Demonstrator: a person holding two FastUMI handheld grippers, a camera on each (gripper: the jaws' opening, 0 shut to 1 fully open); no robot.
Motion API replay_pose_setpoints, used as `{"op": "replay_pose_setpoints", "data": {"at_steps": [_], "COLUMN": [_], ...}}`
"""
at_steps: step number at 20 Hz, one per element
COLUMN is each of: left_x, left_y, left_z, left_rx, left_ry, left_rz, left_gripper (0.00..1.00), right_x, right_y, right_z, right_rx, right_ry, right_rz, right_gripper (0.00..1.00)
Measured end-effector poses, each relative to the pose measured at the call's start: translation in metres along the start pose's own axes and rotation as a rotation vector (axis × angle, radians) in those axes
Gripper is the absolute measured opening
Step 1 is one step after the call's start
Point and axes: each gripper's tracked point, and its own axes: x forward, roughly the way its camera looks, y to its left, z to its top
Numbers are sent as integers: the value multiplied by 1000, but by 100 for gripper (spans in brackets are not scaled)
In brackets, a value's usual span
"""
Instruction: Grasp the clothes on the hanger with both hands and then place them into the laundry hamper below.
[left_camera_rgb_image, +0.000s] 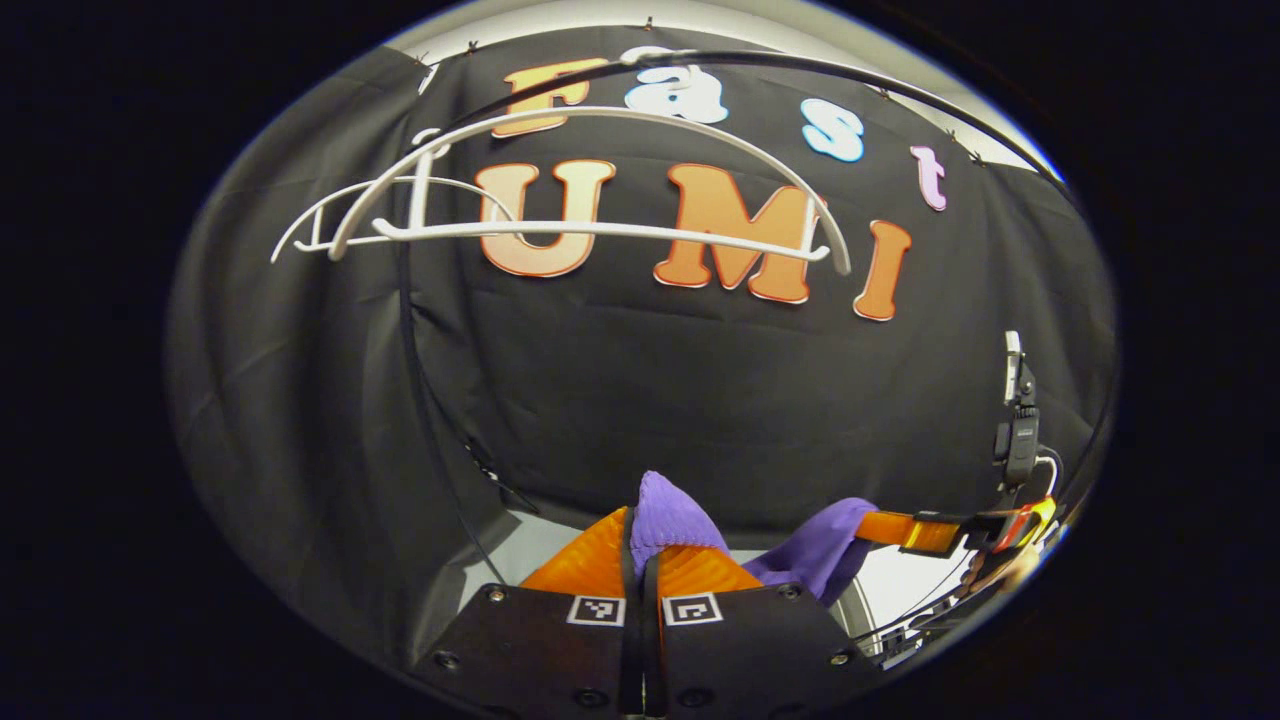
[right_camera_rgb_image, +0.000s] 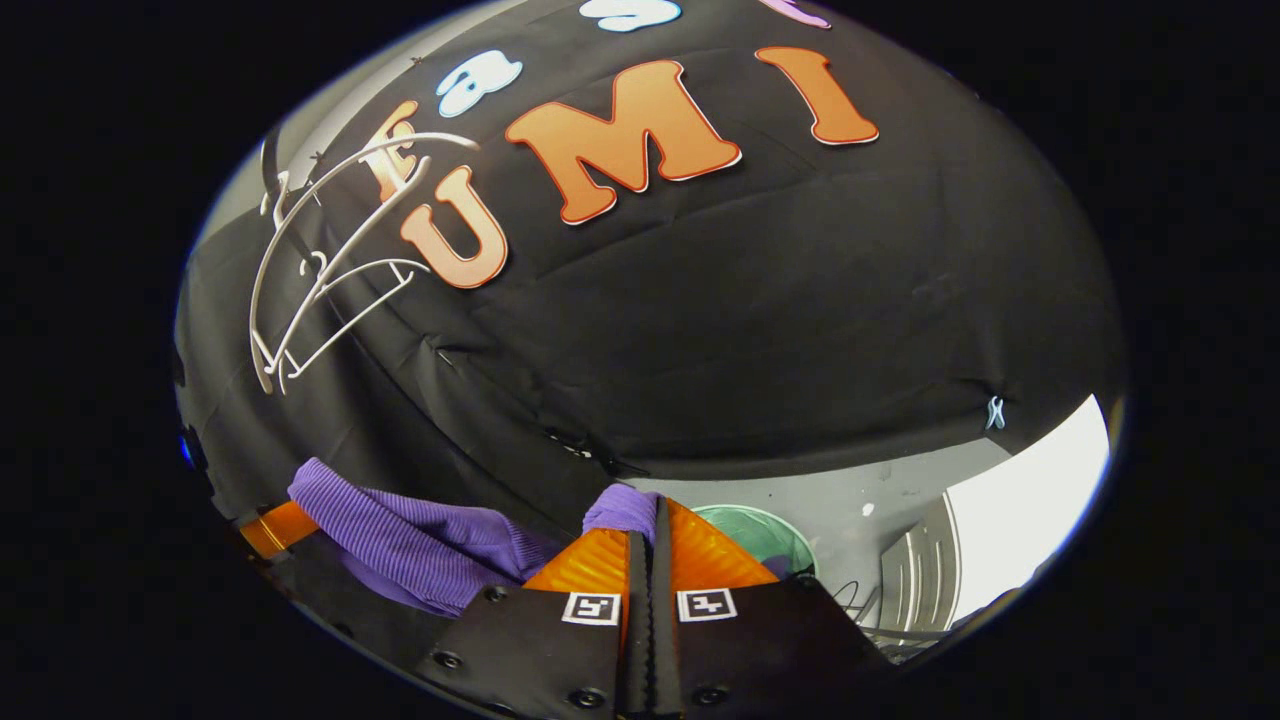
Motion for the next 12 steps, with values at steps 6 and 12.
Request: {"op": "replay_pose_setpoints", "data": {"at_steps": [6, 12], "left_x": [23, 57], "left_y": [-77, -86], "left_z": [-14, -28], "left_rx": [85, 140], "left_ry": [80, 163], "left_rz": [-184, -327], "left_gripper": [0, 0], "right_x": [3, 14], "right_y": [3, -18], "right_z": [-11, -24], "right_rx": [21, 31], "right_ry": [-24, -61], "right_rz": [-45, -213], "right_gripper": [8, 7]}}
